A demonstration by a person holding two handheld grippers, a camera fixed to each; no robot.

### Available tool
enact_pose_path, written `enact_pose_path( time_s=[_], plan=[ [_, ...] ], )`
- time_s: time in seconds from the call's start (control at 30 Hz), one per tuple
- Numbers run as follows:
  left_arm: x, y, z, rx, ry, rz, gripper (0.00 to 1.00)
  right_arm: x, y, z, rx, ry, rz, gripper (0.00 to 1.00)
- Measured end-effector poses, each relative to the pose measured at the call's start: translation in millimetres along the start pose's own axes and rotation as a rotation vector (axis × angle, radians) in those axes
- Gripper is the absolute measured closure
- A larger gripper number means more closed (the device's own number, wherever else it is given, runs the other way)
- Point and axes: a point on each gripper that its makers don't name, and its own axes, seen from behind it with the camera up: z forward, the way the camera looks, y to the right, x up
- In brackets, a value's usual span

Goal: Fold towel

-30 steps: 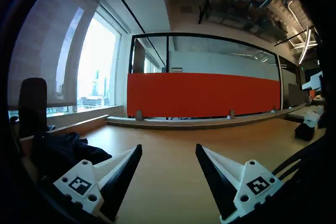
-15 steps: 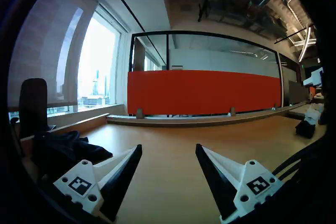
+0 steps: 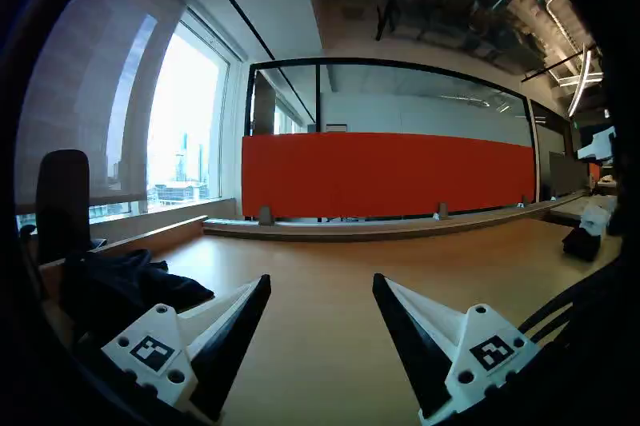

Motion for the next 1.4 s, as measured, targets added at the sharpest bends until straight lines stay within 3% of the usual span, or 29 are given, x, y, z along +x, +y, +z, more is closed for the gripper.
enact_pose_path(
  time_s=[0.37,0.87,1.2,1.4],
  plan=[
    [0.2,0.9,-0.4,0.000,0.000,0.000,0.06,1.4,26.4,4.0,-0.019,0.069,-0.015,0.01],
    [0.6,1.2,-0.8,0.000,0.000,0.000,0.06,-51.7,67.2,6.6,-0.029,0.089,0.022,0.01],
    [0.8,1.3,-1.1,0.000,0.000,0.000,0.06,-75.2,72.8,8.9,-0.009,0.097,0.042,0.01],
    [0.9,1.4,-1.1,0.001,0.000,0.001,0.06,-88.4,79.9,13.0,-0.039,0.080,0.042,0.01]
  ],
)
